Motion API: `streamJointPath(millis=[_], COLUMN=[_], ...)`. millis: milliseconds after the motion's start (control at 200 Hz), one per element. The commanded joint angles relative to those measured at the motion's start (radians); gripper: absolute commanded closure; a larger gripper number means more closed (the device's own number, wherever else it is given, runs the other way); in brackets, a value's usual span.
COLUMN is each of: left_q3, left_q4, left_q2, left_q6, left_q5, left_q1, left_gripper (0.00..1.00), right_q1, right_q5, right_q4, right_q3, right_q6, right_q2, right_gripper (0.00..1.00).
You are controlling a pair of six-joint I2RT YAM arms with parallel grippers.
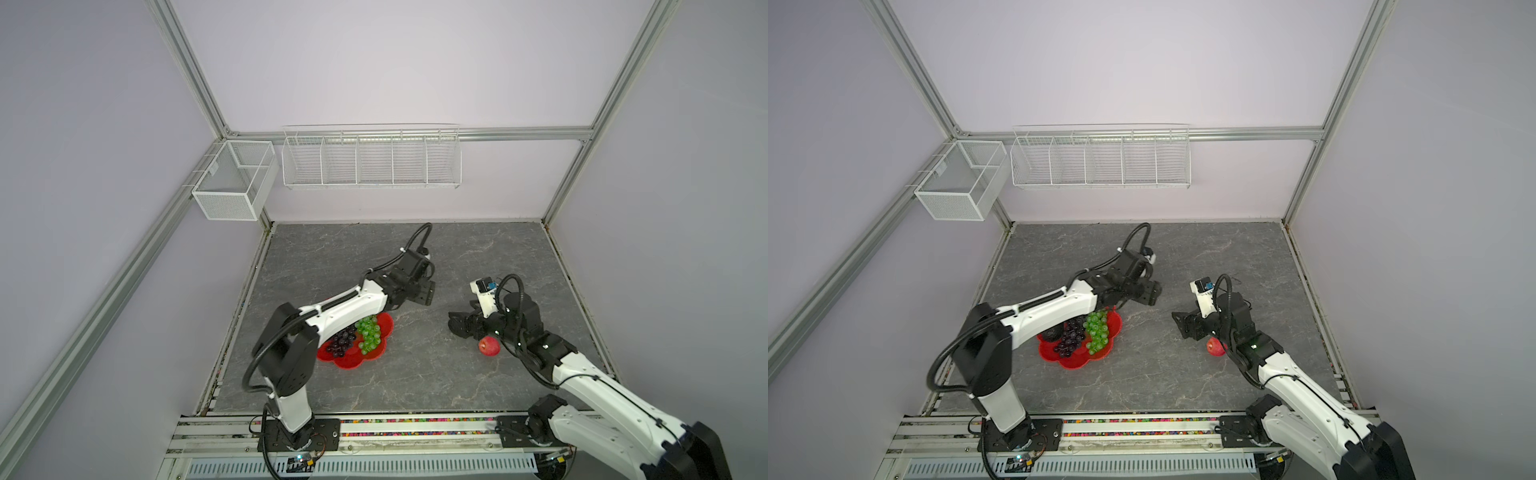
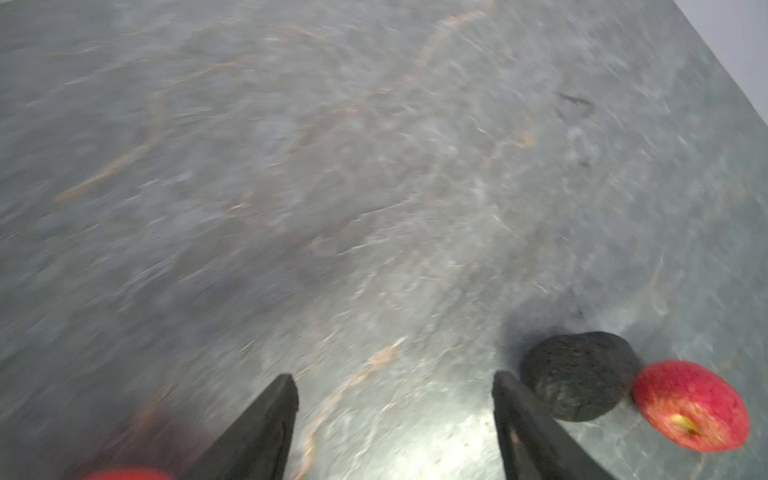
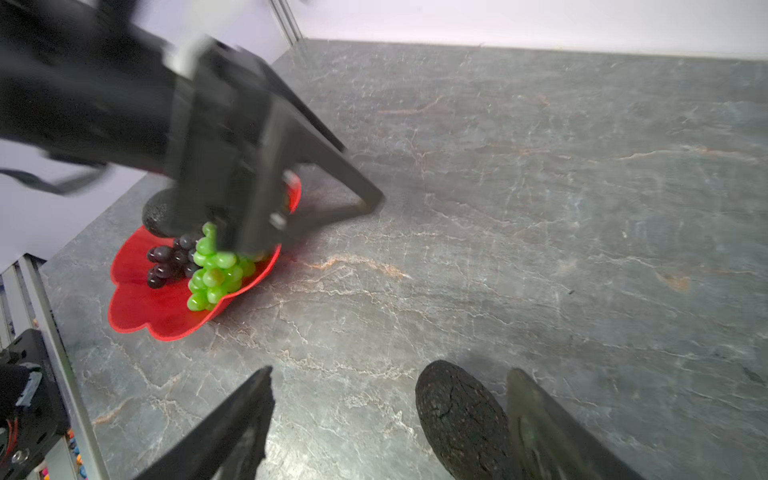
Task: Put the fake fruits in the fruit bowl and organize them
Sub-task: 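Reach the left gripper over the second avocado beside the red apple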
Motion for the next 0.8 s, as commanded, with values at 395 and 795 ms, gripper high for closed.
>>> streamJointPath(millis=[395,795], left_q3=[0.091,0.215], left_q4=[-0.036,-0.108], left_q2=[0.168,0.31], left_q6=[0.609,0.664], left_q5=[0.329,0.313], left_q1=[-0.036,-0.061], left_gripper=[0.18,0.17], right_q1=[-0.02,-0.02], right_q5=[-0.077,-0.043], right_q4=[-0.374,-0.383], right_q3=[-0.036,-0.081], right_q6=[0.121,0.126], right_q2=[-0.43,-0.494], right_gripper=[0.11,0.11])
